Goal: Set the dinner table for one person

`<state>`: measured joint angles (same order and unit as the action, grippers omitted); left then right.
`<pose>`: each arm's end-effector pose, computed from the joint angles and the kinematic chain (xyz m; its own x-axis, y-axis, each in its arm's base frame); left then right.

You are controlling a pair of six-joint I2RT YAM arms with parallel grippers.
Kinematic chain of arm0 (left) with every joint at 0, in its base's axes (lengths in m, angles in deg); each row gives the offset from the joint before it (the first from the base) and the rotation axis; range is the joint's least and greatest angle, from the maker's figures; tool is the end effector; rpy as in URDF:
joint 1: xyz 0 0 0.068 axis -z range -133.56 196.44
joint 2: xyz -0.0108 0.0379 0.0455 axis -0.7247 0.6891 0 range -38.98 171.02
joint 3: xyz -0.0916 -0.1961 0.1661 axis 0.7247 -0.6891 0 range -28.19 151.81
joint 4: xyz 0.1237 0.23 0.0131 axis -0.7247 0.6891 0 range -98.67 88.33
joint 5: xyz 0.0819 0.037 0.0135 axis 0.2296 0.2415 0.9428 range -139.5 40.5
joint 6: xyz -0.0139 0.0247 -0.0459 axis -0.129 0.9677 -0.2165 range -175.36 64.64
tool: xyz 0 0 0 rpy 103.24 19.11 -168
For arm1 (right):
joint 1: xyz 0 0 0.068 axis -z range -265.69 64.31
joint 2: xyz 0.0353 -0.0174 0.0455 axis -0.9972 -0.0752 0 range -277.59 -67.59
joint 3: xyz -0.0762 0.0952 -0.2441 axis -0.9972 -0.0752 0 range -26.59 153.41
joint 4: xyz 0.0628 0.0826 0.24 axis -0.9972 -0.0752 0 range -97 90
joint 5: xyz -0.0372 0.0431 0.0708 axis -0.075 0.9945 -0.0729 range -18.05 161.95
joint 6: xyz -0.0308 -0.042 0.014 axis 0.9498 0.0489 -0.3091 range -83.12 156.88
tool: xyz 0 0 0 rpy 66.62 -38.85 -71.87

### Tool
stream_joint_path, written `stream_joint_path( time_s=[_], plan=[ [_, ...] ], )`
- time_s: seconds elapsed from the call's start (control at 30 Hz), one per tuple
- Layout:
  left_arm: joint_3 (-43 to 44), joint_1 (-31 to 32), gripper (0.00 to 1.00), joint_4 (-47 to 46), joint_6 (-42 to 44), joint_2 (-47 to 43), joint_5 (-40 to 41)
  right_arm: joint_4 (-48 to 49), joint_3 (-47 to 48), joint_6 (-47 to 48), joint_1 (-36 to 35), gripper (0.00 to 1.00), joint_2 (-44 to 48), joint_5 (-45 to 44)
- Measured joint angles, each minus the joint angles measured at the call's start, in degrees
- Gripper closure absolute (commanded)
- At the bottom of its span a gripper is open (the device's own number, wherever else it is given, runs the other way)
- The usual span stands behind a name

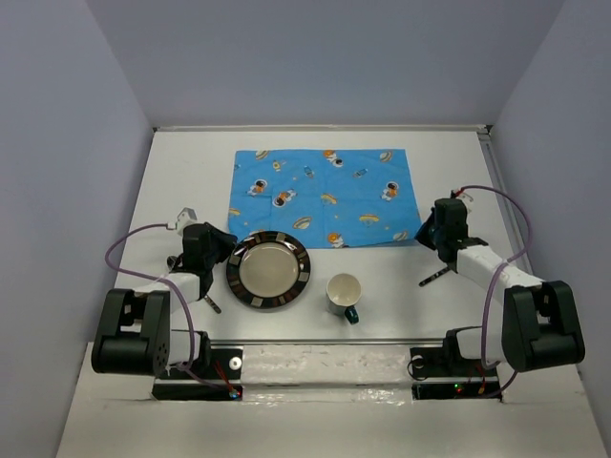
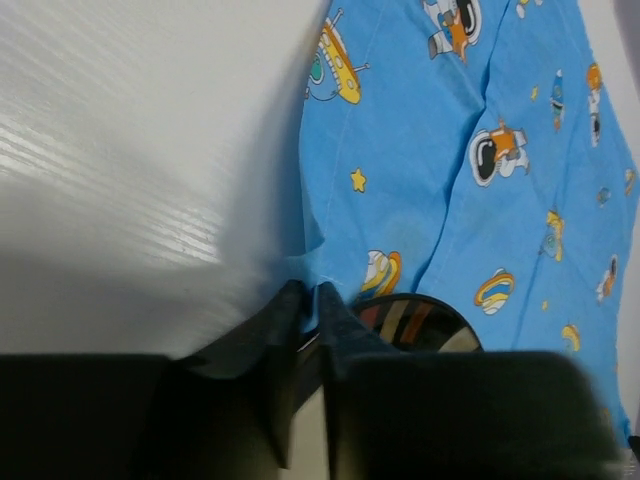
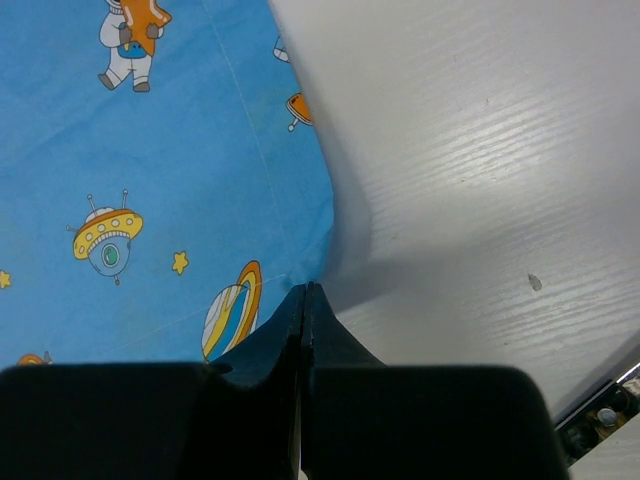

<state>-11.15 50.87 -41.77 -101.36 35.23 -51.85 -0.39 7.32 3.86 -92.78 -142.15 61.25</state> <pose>0.2307 -0.0191 0.1495 -0.3650 -0.6926 -0.6222 -0.2131 0.7127 -0.6683 0.2557 0.0252 0.1823 -0.5368 0.4727 -0.6989 0.3698 0.8763 0.3087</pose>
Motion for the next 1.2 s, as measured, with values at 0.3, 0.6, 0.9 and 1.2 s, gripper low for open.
stream_joint_path(
  time_s=[0.3,0.6,0.9,1.2],
  plan=[
    [-0.09,0.00,0.01,2.67,-0.46,-6.10,0.31,-3.48,0.02,0.13,0.00,0.44,0.42,1.05],
    [10.64,0.70,0.01,14.40,2.27,-21.49,4.61,-8.79,1.81,1.88,-1.84,0.27,9.75,3.32],
    [25.40,1.64,0.01,24.24,12.63,-35.63,-0.83,-15.72,6.99,3.67,-26.10,0.20,19.71,5.25],
    [21.44,2.80,0.01,31.87,25.35,-48.78,-7.37,-27.10,8.13,2.95,-36.48,0.19,22.84,9.64]
  ],
)
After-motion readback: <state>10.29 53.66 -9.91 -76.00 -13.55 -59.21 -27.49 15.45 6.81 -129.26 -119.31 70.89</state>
